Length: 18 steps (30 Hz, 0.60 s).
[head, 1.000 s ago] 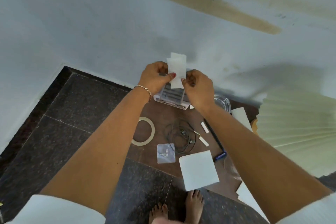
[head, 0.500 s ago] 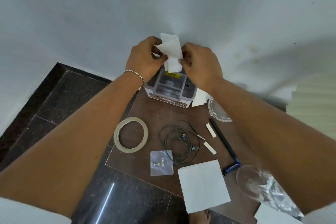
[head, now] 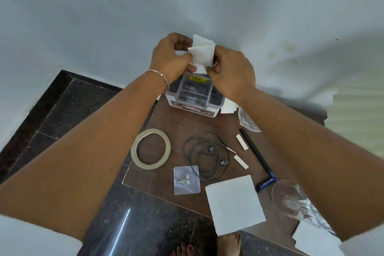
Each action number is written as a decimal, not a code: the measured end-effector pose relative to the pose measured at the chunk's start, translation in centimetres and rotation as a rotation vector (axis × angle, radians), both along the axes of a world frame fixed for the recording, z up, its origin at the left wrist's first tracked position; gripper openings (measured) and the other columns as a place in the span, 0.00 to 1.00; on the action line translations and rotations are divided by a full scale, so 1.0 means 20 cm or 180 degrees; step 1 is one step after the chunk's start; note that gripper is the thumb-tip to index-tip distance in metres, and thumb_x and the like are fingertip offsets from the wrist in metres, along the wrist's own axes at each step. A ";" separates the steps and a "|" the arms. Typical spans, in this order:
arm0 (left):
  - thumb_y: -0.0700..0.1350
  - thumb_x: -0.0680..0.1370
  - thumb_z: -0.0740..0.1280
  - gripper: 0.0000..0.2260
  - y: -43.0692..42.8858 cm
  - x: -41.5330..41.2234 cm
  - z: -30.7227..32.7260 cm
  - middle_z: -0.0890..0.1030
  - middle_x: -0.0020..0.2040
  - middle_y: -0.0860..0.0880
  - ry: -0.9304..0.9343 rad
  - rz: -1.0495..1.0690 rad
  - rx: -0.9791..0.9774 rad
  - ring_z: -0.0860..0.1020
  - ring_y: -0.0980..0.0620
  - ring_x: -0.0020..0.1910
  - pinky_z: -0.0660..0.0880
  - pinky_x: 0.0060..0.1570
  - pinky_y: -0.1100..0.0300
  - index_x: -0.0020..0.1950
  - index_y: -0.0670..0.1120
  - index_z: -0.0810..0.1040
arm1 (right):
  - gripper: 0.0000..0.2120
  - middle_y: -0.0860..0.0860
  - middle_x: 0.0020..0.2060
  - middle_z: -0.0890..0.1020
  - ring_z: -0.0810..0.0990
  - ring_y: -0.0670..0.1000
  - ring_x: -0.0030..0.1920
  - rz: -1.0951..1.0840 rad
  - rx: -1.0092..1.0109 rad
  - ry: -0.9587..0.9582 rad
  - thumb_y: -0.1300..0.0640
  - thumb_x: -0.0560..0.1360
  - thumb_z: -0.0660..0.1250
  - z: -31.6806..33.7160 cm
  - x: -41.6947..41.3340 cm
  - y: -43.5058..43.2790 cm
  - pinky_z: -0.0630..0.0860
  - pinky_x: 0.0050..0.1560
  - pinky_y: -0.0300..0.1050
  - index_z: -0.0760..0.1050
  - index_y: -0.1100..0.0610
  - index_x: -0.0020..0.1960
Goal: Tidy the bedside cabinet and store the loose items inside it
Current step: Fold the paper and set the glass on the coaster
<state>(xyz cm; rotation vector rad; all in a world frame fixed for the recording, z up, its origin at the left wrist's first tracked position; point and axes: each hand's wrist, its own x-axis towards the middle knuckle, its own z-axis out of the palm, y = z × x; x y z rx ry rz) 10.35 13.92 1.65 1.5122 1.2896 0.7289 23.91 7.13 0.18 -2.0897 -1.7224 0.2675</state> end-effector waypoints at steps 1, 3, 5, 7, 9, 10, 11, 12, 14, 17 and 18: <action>0.32 0.73 0.62 0.13 0.00 0.01 0.01 0.80 0.53 0.46 -0.0190 0.0076 -0.0252 0.84 0.48 0.36 0.78 0.31 0.62 0.52 0.46 0.75 | 0.09 0.51 0.47 0.81 0.77 0.57 0.49 -0.0040 -0.0029 -0.0073 0.56 0.73 0.64 0.00 -0.01 0.00 0.71 0.41 0.46 0.74 0.55 0.53; 0.32 0.75 0.60 0.12 0.00 0.02 0.02 0.80 0.54 0.42 -0.0470 0.0212 -0.0558 0.84 0.47 0.37 0.81 0.34 0.59 0.53 0.45 0.75 | 0.08 0.51 0.49 0.80 0.77 0.57 0.50 -0.0138 -0.0101 -0.0147 0.57 0.73 0.64 -0.01 -0.02 0.00 0.67 0.40 0.45 0.74 0.54 0.52; 0.32 0.75 0.61 0.12 0.00 0.02 0.03 0.80 0.53 0.42 -0.0588 0.0251 -0.0641 0.83 0.49 0.38 0.82 0.38 0.59 0.55 0.43 0.75 | 0.09 0.50 0.50 0.80 0.77 0.57 0.52 -0.0184 -0.0151 -0.0110 0.57 0.73 0.63 -0.01 -0.03 0.00 0.68 0.41 0.46 0.75 0.53 0.52; 0.31 0.74 0.63 0.13 0.01 0.01 0.02 0.81 0.48 0.44 -0.0443 0.0175 -0.0588 0.82 0.50 0.38 0.81 0.38 0.61 0.55 0.43 0.75 | 0.10 0.50 0.50 0.80 0.77 0.56 0.53 -0.0159 -0.0133 -0.0049 0.56 0.72 0.64 -0.01 -0.04 0.00 0.71 0.45 0.46 0.76 0.52 0.53; 0.32 0.72 0.66 0.12 0.01 0.00 0.02 0.81 0.42 0.45 -0.0135 0.0030 -0.0451 0.81 0.51 0.38 0.81 0.38 0.61 0.52 0.44 0.76 | 0.12 0.50 0.51 0.80 0.76 0.56 0.53 -0.0163 -0.0018 0.0036 0.52 0.72 0.65 -0.01 -0.05 0.00 0.72 0.49 0.47 0.76 0.53 0.55; 0.33 0.71 0.67 0.11 0.01 -0.01 0.02 0.81 0.40 0.46 -0.0010 -0.0027 -0.0379 0.81 0.51 0.37 0.80 0.37 0.61 0.51 0.44 0.77 | 0.13 0.50 0.51 0.80 0.77 0.55 0.53 -0.0211 0.0073 0.0125 0.51 0.73 0.65 -0.01 -0.05 0.00 0.73 0.50 0.48 0.76 0.53 0.56; 0.34 0.71 0.68 0.10 0.00 -0.01 0.02 0.81 0.39 0.47 0.0073 -0.0068 -0.0317 0.80 0.52 0.35 0.80 0.36 0.62 0.50 0.44 0.78 | 0.13 0.50 0.52 0.80 0.77 0.55 0.53 -0.0287 0.0158 0.0226 0.50 0.74 0.64 -0.01 -0.06 -0.01 0.72 0.52 0.48 0.75 0.53 0.57; 0.35 0.71 0.69 0.09 0.00 -0.02 0.03 0.81 0.39 0.48 0.0119 -0.0093 -0.0268 0.80 0.54 0.34 0.79 0.35 0.64 0.50 0.44 0.78 | 0.13 0.49 0.51 0.80 0.77 0.54 0.53 -0.0367 0.0206 0.0293 0.50 0.74 0.63 -0.01 -0.05 -0.01 0.71 0.53 0.48 0.75 0.52 0.57; 0.37 0.72 0.71 0.09 -0.01 -0.02 0.03 0.81 0.39 0.49 0.0152 -0.0095 -0.0210 0.79 0.56 0.32 0.76 0.31 0.68 0.51 0.43 0.79 | 0.11 0.48 0.50 0.81 0.76 0.54 0.55 -0.0453 0.0147 0.0203 0.52 0.76 0.62 -0.01 -0.05 -0.02 0.68 0.55 0.47 0.75 0.51 0.57; 0.38 0.71 0.72 0.09 -0.04 -0.03 0.02 0.80 0.38 0.49 0.0175 -0.0057 -0.0095 0.79 0.55 0.33 0.76 0.32 0.67 0.50 0.44 0.79 | 0.12 0.45 0.49 0.83 0.74 0.54 0.58 -0.0440 0.0084 0.0075 0.52 0.77 0.63 -0.02 -0.04 -0.04 0.65 0.57 0.47 0.74 0.49 0.60; 0.38 0.71 0.72 0.08 -0.04 -0.03 0.01 0.80 0.38 0.49 0.0179 -0.0029 -0.0034 0.79 0.54 0.33 0.77 0.34 0.65 0.49 0.44 0.79 | 0.14 0.44 0.50 0.83 0.73 0.53 0.59 -0.0434 0.0109 0.0163 0.52 0.76 0.64 -0.02 -0.04 -0.05 0.64 0.58 0.47 0.73 0.48 0.62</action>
